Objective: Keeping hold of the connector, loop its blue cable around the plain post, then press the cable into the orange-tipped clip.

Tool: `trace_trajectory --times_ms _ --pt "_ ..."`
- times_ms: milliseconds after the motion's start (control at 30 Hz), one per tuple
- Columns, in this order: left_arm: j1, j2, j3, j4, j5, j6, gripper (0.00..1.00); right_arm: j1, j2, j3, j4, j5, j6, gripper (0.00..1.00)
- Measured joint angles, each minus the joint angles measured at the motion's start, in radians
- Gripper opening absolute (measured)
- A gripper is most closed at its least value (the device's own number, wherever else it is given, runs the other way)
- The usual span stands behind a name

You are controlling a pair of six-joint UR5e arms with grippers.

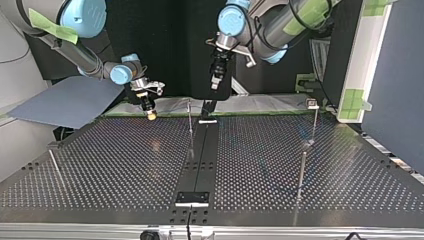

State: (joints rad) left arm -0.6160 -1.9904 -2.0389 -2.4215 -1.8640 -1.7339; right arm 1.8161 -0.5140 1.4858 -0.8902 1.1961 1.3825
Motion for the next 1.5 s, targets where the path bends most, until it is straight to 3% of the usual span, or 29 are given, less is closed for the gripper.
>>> trace_trajectory --times_ms 233,467,767,1033,1233,1500 --pt "-0.004 0.067 -0.068 0.003 -0.003 0.008 1.0 -0.003 0.001 0.0 0.001 0.01 -0.004 0.0" --pt "-0.007 0.144 -0.144 0.002 -0.005 0.013 1.0 -0.023 -0.031 0.001 0.041 0.068 -0.044 0.0" --pt "-0.012 0.23 -0.228 0.001 -0.004 -0.009 1.0 -0.033 -0.076 0.003 0.089 0.08 -0.057 0.0" --pt "-0.022 0.306 -0.247 -0.006 -0.014 0.018 1.0 -0.028 -0.1 0.011 0.095 0.074 -0.057 0.0" --pt "-0.025 0.365 -0.247 -0.003 -0.016 -0.019 1.0 -0.022 -0.108 0.012 0.096 0.072 -0.053 0.0" --pt "-0.027 0.424 -0.247 -0.004 -0.018 0.0 1.0 -0.021 -0.117 0.012 0.095 0.068 -0.032 0.0"
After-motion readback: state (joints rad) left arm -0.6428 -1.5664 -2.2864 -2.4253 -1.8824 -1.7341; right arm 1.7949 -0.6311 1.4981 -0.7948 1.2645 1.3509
